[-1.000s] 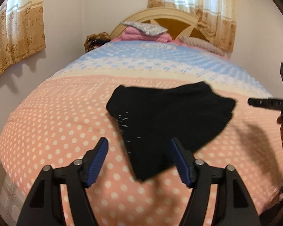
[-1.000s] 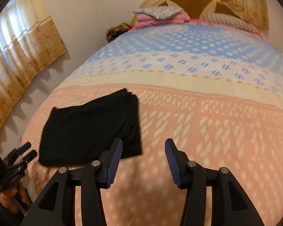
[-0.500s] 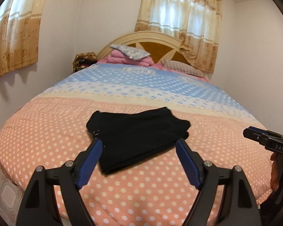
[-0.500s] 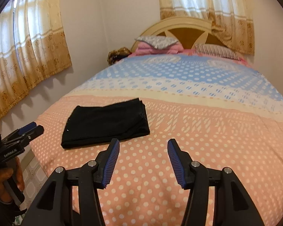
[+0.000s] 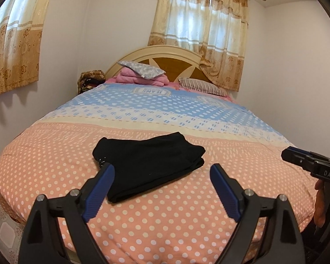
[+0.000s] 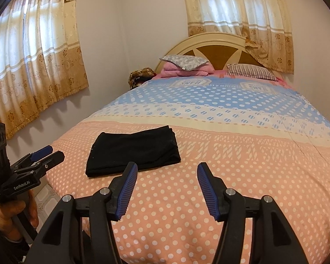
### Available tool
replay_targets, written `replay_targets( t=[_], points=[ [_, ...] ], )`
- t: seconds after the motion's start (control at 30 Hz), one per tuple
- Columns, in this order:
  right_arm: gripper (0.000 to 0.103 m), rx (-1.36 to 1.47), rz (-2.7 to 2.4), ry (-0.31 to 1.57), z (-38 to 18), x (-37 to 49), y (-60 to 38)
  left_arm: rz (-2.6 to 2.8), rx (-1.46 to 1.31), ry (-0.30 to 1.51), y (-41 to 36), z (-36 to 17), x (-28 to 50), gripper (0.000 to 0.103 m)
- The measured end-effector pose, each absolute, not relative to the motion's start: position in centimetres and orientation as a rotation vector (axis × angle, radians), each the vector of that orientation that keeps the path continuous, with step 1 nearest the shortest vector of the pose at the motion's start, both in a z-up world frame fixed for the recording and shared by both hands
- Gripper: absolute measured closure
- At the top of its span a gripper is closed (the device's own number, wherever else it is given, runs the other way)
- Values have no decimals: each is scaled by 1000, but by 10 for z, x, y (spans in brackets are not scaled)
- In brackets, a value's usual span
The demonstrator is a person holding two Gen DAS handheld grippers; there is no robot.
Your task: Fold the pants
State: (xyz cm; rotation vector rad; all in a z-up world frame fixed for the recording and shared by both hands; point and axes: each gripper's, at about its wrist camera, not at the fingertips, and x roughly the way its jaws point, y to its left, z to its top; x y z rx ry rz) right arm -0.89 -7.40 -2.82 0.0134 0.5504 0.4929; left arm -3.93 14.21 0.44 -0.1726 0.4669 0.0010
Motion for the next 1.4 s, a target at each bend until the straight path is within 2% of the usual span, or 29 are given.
replay_targets(
  t=[0.6, 0.77, 1.4],
  points=[
    [44, 23, 487, 537, -25, -17, -80, 11, -148, 463, 133, 7, -42, 11],
    [43, 20, 496, 544, -27, -16, -77, 36, -136, 460, 133, 6, -42, 1],
    [41, 12, 500, 515, -26, -25, -72, 92, -99, 468, 132, 10, -39, 0]
  ],
)
